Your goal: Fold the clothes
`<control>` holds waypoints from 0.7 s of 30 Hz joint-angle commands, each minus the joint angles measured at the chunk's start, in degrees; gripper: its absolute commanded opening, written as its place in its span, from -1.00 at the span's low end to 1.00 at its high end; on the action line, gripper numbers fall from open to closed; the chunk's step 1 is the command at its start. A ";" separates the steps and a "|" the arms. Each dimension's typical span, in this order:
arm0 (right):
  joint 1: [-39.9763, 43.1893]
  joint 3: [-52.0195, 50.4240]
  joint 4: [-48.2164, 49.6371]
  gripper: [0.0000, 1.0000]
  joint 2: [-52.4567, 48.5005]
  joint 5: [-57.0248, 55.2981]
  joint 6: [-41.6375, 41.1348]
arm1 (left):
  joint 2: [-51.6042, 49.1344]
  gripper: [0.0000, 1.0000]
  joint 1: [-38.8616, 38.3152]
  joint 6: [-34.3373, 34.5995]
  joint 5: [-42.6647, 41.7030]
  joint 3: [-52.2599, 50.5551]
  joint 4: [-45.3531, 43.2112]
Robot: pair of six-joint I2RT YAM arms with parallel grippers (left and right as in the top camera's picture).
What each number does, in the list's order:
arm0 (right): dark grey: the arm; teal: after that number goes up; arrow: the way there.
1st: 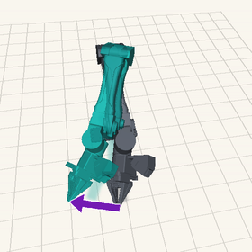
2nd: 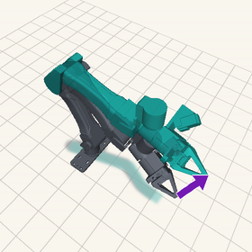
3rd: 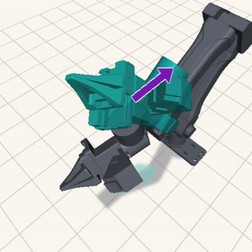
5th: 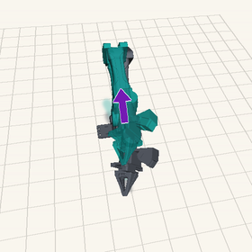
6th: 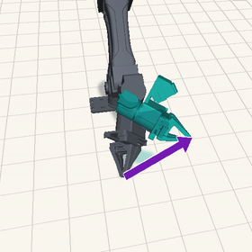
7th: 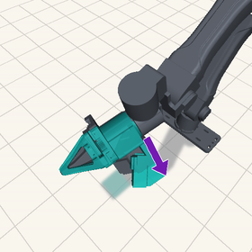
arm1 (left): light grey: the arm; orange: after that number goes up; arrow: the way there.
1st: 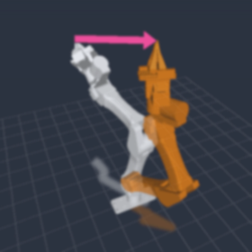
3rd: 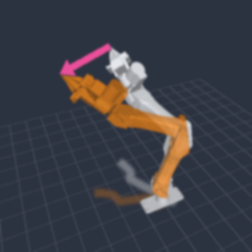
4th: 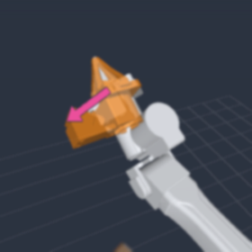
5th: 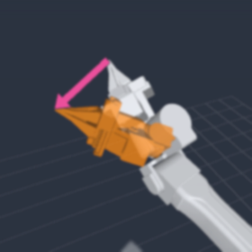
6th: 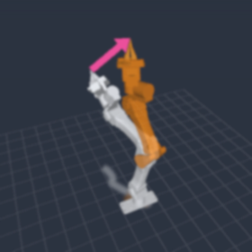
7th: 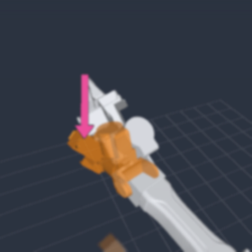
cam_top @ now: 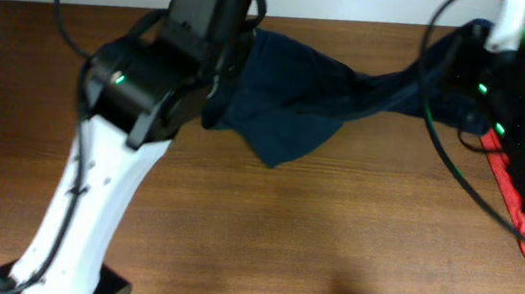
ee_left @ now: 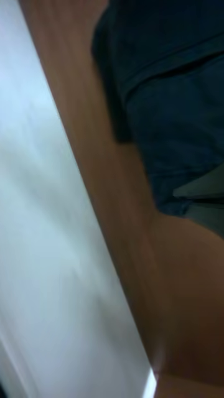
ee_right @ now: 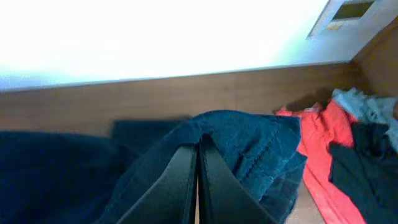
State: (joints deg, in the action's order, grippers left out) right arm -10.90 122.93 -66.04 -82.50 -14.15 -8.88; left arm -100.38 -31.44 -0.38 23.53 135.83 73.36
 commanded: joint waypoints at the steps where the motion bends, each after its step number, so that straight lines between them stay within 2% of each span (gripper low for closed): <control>1: 0.42 0.17 0.42 -0.92 5.14 -1.36 -0.68 | 8.48 -0.99 0.09 1.07 -4.02 4.83 2.03; 7: 0.42 0.17 0.17 -0.92 10.60 -1.22 -3.82 | 16.50 -0.99 0.09 1.05 -12.22 9.05 3.76; 13: 0.42 0.20 -0.04 -0.92 15.98 3.82 -4.13 | 22.27 -0.99 0.09 1.55 -16.06 11.82 6.01; 16: 0.42 0.17 -0.90 -0.92 17.49 8.81 -4.13 | 23.28 -0.99 0.09 2.58 -18.34 11.82 7.13; 21: 0.42 0.20 -1.70 -0.92 18.21 9.75 -4.35 | 22.25 -0.99 0.09 3.63 -18.16 11.82 9.64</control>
State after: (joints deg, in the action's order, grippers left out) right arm -10.90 122.96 -67.75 -64.23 -6.31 -12.27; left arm -75.88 -31.44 1.61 6.76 148.18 82.39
